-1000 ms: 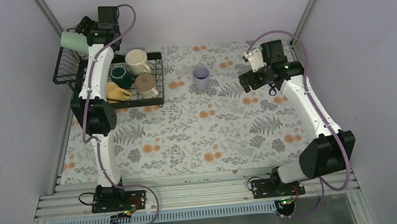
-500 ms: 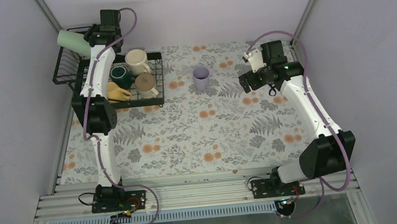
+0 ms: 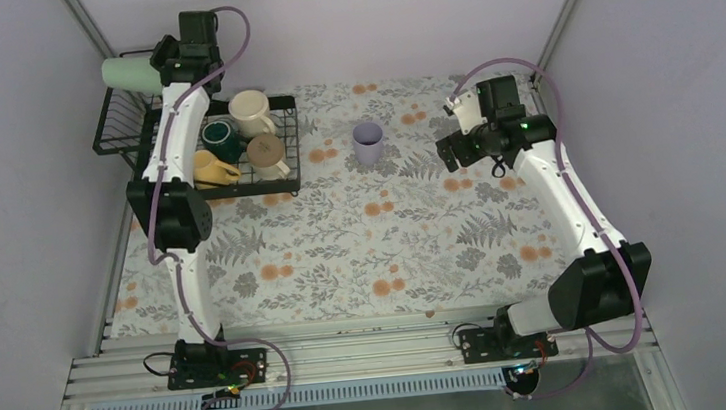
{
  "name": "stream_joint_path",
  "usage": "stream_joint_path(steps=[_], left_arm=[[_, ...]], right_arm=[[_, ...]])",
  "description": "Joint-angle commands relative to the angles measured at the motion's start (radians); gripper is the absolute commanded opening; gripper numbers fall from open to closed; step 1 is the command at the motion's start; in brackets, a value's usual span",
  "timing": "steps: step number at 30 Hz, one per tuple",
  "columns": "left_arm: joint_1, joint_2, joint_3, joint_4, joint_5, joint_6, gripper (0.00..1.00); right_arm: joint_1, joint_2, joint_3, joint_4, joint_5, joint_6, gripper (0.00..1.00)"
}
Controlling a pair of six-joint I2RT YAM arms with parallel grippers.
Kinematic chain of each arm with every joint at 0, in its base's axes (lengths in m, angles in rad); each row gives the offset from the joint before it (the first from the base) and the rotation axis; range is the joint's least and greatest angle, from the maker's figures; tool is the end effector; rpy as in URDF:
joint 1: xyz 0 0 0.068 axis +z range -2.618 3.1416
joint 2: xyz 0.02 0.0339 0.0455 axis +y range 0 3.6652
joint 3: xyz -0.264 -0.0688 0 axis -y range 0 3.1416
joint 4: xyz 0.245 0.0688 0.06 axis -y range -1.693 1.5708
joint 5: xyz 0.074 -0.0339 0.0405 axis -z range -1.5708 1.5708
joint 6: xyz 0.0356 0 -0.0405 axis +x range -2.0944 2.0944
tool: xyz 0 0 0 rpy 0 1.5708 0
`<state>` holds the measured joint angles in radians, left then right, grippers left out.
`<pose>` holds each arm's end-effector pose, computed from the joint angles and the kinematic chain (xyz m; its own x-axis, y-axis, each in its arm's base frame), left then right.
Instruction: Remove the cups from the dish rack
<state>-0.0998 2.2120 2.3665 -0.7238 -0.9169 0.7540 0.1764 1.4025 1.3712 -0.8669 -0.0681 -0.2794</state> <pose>0.4917 -0.0208 0.3705 -0.8049 0.4991 -0.3211 -0.0736 0.4530 0.8885 0.2858 0.0534 0.3404 -0.6804 -0.4008 -0.6135 -0.4208 0.8991 -0.1207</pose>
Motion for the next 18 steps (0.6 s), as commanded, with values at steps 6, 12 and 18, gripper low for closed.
stream_joint_path(steps=[6,12,18], left_arm=[[-0.065,-0.096,-0.015,-0.026,-0.011,0.006,0.02],[-0.158,-0.146,0.041,0.036,-0.081,0.093,0.02],[-0.307,-0.216,0.058,0.212,-0.153,0.216,0.02]], right_arm=[[0.009,-0.035,-0.007,0.012,-0.002,0.008,1.00],[0.008,-0.042,-0.010,0.011,0.000,0.009,1.00],[0.008,-0.060,-0.016,0.013,0.063,0.016,1.00]])
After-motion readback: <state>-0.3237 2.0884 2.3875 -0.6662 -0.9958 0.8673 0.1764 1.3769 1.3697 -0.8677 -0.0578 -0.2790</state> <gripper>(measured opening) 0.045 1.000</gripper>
